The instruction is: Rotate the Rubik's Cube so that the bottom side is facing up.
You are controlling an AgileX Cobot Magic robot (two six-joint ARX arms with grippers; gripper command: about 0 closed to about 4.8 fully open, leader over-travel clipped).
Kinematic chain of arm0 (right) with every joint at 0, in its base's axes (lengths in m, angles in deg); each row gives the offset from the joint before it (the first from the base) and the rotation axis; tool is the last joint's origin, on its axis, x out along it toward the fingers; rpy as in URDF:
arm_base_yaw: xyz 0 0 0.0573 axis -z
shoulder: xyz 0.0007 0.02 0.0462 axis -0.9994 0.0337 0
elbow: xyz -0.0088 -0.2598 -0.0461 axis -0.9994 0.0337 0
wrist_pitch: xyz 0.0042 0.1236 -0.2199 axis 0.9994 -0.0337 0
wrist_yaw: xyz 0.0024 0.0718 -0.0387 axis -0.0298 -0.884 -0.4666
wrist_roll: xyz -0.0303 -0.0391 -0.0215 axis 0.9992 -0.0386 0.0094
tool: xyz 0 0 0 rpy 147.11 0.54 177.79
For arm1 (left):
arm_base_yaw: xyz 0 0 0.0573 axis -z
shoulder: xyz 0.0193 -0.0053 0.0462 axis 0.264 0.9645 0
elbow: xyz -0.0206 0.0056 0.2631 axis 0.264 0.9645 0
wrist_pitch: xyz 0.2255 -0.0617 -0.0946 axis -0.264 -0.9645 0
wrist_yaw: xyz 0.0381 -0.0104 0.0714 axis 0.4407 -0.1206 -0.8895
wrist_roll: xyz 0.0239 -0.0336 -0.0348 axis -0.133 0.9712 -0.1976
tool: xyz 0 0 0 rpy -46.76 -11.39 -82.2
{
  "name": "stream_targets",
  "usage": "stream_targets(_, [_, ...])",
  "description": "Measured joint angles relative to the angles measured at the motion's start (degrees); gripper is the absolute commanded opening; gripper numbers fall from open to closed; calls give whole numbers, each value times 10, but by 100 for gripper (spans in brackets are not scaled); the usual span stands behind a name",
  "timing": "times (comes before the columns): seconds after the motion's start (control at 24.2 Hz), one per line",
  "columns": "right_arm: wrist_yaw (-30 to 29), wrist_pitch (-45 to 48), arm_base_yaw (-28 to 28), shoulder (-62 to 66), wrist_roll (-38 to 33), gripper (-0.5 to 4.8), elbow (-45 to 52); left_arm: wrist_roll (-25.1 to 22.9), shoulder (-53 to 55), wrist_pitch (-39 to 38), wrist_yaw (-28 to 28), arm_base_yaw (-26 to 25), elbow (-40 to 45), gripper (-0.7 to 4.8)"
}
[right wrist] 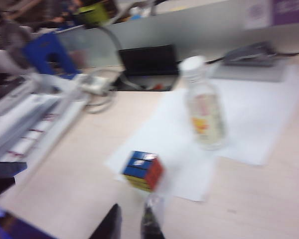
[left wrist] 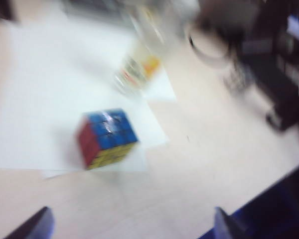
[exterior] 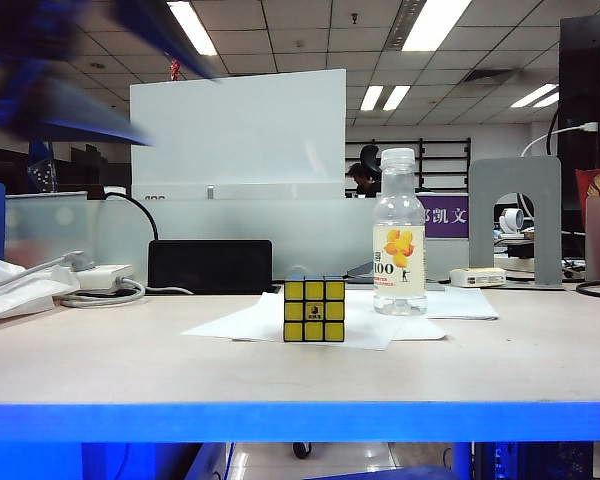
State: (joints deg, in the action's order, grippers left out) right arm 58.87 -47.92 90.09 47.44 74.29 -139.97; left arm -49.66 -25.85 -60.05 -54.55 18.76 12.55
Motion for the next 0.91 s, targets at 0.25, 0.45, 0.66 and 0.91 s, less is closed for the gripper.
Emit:
stream_targets(0.25, [37, -58, -39, -22, 30, 59, -10, -41, 141, 60, -88, 74, -122, 390])
stream_targets(0.45, [40, -69, -63, -19, 39, 59, -10, -29, 240, 59, -133, 67, -216, 405])
stream_targets(0.66, [55, -75, -81, -19, 44, 59, -10, -32, 331, -37, -135, 72, -327, 424])
stream_targets(0.91, [76, -89, -116, -20, 57, 60, -10, -35, 398, -148, -139, 72, -387, 441])
